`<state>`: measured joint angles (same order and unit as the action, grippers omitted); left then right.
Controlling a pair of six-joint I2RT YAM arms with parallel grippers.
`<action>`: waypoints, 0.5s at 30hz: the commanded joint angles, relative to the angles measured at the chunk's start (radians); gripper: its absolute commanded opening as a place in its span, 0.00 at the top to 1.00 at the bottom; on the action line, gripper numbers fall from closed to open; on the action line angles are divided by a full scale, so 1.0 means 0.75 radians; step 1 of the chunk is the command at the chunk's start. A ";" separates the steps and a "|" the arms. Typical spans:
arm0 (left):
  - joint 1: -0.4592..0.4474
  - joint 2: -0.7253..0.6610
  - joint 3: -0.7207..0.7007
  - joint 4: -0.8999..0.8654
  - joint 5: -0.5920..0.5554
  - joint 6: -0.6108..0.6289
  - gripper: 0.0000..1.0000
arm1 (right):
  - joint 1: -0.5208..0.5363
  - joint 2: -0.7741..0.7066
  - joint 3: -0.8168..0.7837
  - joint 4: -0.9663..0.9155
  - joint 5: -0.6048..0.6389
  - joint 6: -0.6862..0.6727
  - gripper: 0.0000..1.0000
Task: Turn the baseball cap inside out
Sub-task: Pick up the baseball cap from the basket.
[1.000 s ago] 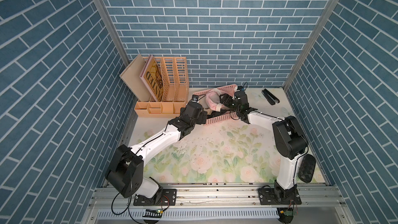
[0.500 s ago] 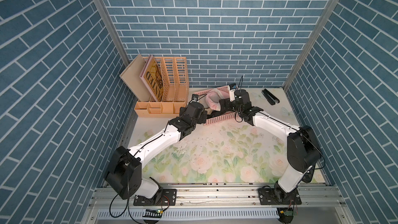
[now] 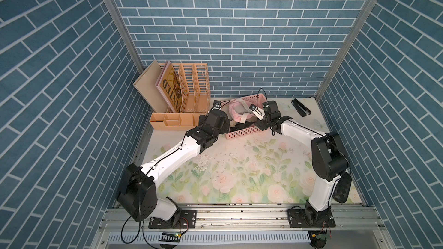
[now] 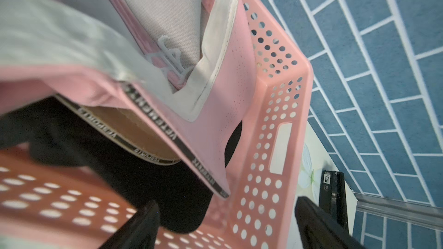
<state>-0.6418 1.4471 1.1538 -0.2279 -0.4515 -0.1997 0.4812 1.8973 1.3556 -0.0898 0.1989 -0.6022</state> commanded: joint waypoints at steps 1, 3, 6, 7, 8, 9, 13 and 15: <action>-0.004 -0.005 0.028 -0.017 -0.015 -0.002 0.00 | -0.008 0.070 0.090 -0.020 -0.034 -0.103 0.10; -0.004 0.001 0.026 -0.008 -0.001 -0.012 0.00 | -0.019 0.101 0.110 0.030 -0.071 -0.098 0.12; -0.003 0.025 0.028 -0.007 0.017 -0.020 0.00 | -0.034 0.141 0.156 0.071 -0.144 -0.071 0.16; -0.003 0.033 0.027 -0.005 0.028 -0.020 0.00 | -0.036 0.157 0.178 0.070 -0.163 -0.063 0.19; -0.005 0.041 0.027 -0.010 0.042 -0.017 0.01 | -0.036 0.177 0.210 0.052 -0.189 -0.058 0.25; -0.003 0.049 0.027 -0.017 0.047 -0.014 0.00 | -0.036 0.193 0.235 0.038 -0.200 -0.050 0.33; -0.003 0.055 0.027 -0.026 0.060 -0.010 0.00 | -0.034 0.179 0.231 0.036 -0.245 -0.010 0.57; -0.007 0.062 0.035 -0.025 0.046 -0.006 0.00 | -0.031 0.129 0.206 0.070 -0.274 0.043 0.66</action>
<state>-0.6418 1.4853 1.1542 -0.2291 -0.4171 -0.2054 0.4580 2.0354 1.5135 -0.0654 0.0509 -0.6228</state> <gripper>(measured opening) 0.995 0.352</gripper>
